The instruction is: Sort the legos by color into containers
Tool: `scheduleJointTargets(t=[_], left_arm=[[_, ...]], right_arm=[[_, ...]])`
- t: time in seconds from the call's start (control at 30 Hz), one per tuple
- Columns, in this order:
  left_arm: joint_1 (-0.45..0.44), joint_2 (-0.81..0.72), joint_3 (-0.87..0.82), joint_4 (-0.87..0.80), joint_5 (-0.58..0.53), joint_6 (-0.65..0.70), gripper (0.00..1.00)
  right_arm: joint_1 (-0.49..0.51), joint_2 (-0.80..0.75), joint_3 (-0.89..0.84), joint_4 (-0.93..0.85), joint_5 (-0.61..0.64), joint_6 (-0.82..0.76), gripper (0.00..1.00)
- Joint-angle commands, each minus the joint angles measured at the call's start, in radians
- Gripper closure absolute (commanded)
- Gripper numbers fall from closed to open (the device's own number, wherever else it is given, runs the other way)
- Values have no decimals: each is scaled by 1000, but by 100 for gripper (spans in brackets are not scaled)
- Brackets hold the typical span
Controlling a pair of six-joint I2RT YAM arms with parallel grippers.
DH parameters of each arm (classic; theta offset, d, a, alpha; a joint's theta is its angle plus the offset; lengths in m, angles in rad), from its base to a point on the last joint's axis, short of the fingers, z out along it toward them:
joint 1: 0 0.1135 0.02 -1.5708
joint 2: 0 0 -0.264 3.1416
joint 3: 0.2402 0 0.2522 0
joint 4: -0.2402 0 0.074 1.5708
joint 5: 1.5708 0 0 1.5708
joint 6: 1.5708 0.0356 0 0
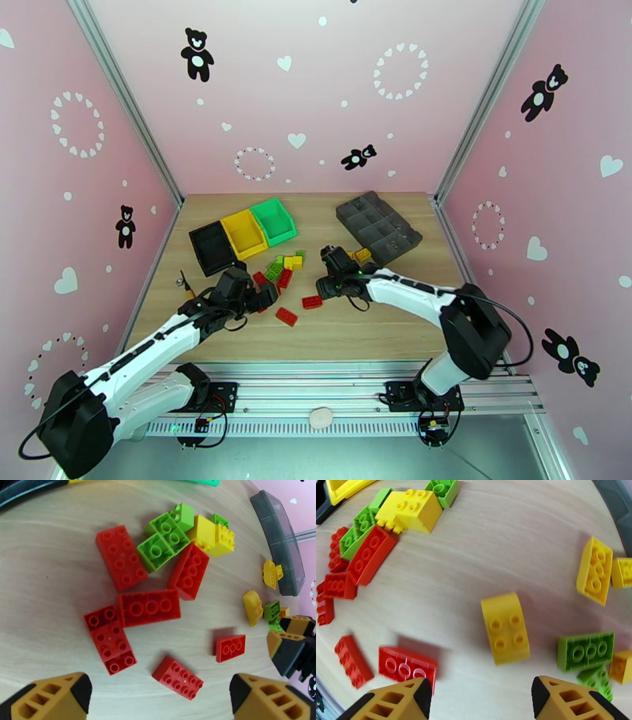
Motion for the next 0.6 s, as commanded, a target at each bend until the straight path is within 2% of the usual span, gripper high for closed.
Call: scheduleJointTargets(t=[0.0,0.23,0.57], left_arm=[[16,2,45,12,-20,32,1],[74,-15,56,10,26,46,1],[144,-52,26,14,73,42,2]], right_arm=[[-9,58,59,-32,28,-36,28],[-58,127,84,-12,-35,-46,33],[-93,198,86,6,-61,-51,36]])
